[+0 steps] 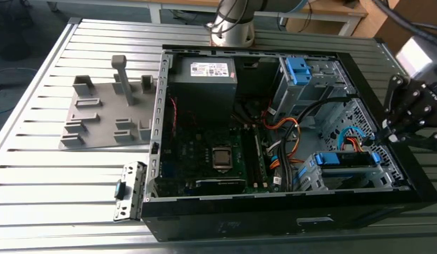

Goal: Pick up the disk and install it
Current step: 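Insert the first disk wire, then insert the second disk wire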

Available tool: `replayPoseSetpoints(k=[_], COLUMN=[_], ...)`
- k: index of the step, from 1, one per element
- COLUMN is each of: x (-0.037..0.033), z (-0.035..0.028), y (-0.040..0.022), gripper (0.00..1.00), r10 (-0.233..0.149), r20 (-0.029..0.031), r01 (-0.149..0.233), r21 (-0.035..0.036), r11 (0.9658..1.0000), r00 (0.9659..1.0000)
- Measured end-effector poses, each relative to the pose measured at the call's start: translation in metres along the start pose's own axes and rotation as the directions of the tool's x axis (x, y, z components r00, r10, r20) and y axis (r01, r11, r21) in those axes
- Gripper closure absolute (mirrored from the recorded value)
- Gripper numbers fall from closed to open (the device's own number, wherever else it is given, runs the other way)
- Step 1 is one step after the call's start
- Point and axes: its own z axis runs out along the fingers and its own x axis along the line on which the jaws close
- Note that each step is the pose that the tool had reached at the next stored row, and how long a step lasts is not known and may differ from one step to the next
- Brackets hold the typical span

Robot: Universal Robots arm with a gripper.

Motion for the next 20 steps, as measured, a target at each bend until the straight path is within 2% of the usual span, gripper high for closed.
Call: replayPoseSetpoints(k=[2, 3, 6, 20], x=[-0.0002, -0.0003, -0.0003, -0.0003], z=[-0.0084, -0.0103, -0.0110, -0.0111], y=[0.0002, 0.0002, 0.0002, 0.0003], gripper=[0.89, 0.89, 0.89, 0.89], r10=[0.000, 0.000, 0.000, 0.000], r20=[0.0005, 0.0005, 0.0042, 0.0056], r01=[0.000, 0.000, 0.000, 0.000], r21=[-0.0001, 0.0000, -0.0001, 0.0000], r11=[1.0000, 1.0000, 1.0000, 1.0000], r00=[1.0000, 1.0000, 1.0000, 1.0000])
